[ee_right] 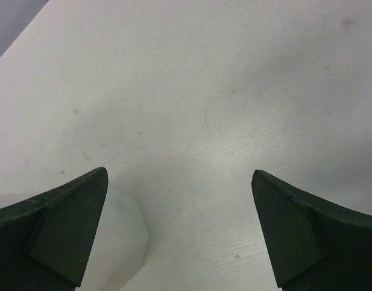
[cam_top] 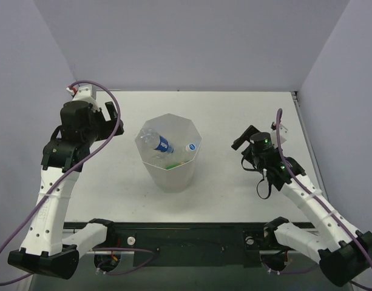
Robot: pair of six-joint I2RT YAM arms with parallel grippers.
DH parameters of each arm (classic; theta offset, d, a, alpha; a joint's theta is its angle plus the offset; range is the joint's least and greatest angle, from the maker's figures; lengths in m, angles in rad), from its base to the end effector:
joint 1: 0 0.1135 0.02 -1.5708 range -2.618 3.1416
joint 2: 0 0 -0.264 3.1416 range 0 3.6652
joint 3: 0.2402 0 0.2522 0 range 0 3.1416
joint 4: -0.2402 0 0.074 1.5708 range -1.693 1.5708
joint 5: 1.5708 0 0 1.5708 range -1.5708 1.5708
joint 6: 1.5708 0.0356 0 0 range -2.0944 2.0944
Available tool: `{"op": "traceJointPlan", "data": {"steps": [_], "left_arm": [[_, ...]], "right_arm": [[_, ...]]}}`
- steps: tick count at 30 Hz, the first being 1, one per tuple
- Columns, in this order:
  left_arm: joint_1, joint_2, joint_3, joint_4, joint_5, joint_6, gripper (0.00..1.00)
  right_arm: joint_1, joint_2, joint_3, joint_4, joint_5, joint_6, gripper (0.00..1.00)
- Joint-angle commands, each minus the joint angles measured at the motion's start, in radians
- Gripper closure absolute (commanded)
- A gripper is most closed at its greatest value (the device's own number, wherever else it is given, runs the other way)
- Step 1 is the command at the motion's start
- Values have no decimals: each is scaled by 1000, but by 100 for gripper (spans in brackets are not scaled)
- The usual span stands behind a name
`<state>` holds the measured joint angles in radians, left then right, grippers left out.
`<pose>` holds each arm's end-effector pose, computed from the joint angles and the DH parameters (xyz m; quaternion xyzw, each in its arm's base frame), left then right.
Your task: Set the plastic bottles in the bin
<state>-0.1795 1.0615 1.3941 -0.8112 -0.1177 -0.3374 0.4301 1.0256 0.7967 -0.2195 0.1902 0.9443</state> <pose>0.1978 -0.0316 0.4303 -0.0977 0.8480 -0.0839 0.5141 0.2150 0.0912 0.2948 0.2632 0.8022 0.2739 0.4605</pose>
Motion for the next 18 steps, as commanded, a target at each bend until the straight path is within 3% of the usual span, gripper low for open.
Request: {"op": "traceJointPlan", "data": {"steps": [1,4,8,18], "left_arm": [[29,2,52,-14,-1,-12,3],[43,3,31,24,45,-41,3],[48,15,-9,63,99,-71,3],[48,23,-44,106,168,-97,3]], "right_arm": [[75,-113,137,-384,521,-98,0],[72,-139,171,-477,580,-159,0],[73,-151,226,-556,626,-121,0],[78,-154,285,-595,709,-182,0]]}}
